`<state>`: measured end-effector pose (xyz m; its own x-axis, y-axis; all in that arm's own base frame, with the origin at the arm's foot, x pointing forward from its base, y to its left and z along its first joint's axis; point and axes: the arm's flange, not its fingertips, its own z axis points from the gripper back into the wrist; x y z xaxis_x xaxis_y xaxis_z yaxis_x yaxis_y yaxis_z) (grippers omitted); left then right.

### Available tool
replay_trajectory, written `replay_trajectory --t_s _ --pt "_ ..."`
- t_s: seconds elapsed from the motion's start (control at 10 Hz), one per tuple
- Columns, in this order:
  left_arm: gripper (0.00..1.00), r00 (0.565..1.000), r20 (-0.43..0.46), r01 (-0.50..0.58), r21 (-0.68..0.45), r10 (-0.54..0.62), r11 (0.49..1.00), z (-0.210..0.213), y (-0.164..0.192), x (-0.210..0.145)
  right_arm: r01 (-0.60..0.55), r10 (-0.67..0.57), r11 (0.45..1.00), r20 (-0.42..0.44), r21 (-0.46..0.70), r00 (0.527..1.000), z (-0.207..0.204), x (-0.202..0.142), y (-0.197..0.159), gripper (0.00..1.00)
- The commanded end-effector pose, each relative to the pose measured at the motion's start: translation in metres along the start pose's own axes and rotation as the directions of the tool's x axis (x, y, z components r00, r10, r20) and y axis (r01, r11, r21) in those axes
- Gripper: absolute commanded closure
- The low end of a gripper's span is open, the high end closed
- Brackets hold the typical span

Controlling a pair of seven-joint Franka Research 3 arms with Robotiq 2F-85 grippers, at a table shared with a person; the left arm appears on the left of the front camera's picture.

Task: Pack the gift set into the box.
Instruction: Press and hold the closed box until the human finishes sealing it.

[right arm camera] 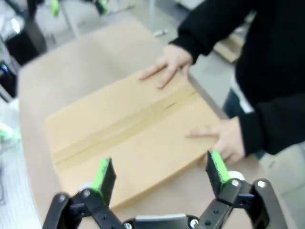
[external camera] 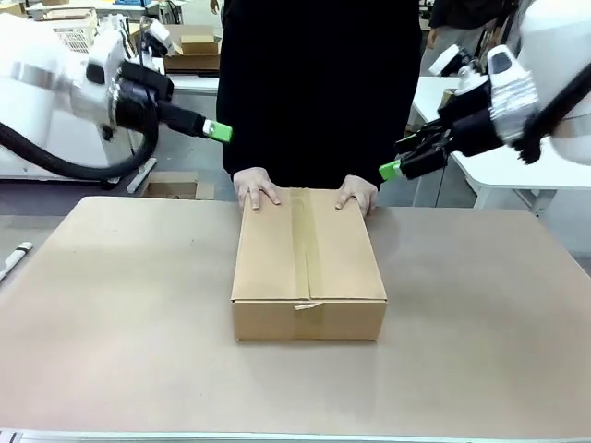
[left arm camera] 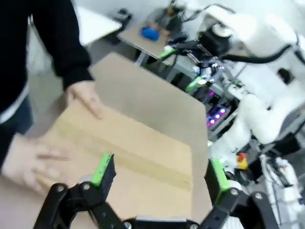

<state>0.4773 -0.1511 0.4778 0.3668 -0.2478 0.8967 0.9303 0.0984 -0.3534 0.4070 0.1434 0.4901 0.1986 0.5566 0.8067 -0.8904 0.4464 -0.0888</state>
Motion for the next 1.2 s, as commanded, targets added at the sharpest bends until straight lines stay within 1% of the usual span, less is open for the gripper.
replay_trajectory --t_s 0.0,0.1,0.2,0.3,0.4,0.5,0.6,0.7,0.8,0.9,1.0,1.1 --pt "0.00 0.985 0.108 0.153 -0.164 -0.136 0.975 -0.031 -0.003 -0.050 -0.171 0.177 0.984 0.222 -0.046 0.959 -0.050 -0.010 -0.022 0.00" --pt "0.00 0.985 0.071 0.163 -0.130 -0.154 0.978 -0.054 -0.003 -0.072 0.168 -0.161 0.982 0.079 -0.084 0.984 -0.059 -0.010 -0.035 0.00" --pt "0.00 0.995 0.060 0.087 -0.057 -0.084 0.995 -0.016 -0.003 -0.024 -0.102 0.103 0.995 0.044 -0.018 0.994 -0.016 0.003 0.000 0.00" --pt "0.00 0.995 0.060 0.087 -0.057 -0.084 0.995 -0.016 -0.003 -0.024 -0.102 0.103 0.995 0.044 -0.018 0.994 -0.016 0.003 0.000 0.00" --pt "0.00 0.989 0.071 0.138 -0.105 -0.131 0.985 -0.041 -0.004 -0.060 -0.028 0.029 0.999 0.048 -0.033 0.998 -0.039 -0.003 -0.014 0.00" --pt "0.00 0.944 0.075 0.322 -0.010 -0.320 0.947 -0.059 -0.013 -0.052 -0.200 0.188 0.969 0.092 0.143 0.978 -0.052 0.002 -0.013 0.00" --pt "0.00 0.909 0.088 0.404 0.041 -0.407 0.914 -0.071 -0.012 -0.058 -0.362 0.282 0.854 0.251 0.375 0.926 -0.062 -0.013 -0.013 0.00" --pt "0.00 0.901 0.116 0.413 0.067 -0.419 0.908 -0.075 -0.005 -0.064 -0.436 0.247 0.777 0.416 0.454 0.875 -0.061 -0.031 -0.014 0.00" --pt "0.00 0.888 0.104 0.439 0.096 -0.448 0.893 -0.080 -0.002 -0.069 -0.436 0.219 0.754 0.438 0.492 0.872 -0.062 -0.045 -0.013 0.00" --pt "0.00 0.871 0.099 0.470 0.113 -0.480 0.876 -0.084 -0.002 -0.072 -0.424 0.215 0.762 0.427 0.489 0.878 -0.068 -0.055 -0.011 0.00" --pt "0.00 0.860 0.113 0.484 0.133 -0.498 0.865 -0.089 -0.002 -0.074 -0.368 0.203 0.813 0.373 0.451 0.905 -0.077 -0.059 -0.006 0.00" --pt "0.00 0.832 0.096 0.524 0.188 -0.547 0.831 -0.097 -0.001 -0.082 -0.343 0.197 0.846 0.357 0.409 0.913 -0.091 -0.058 0.000 0.00"
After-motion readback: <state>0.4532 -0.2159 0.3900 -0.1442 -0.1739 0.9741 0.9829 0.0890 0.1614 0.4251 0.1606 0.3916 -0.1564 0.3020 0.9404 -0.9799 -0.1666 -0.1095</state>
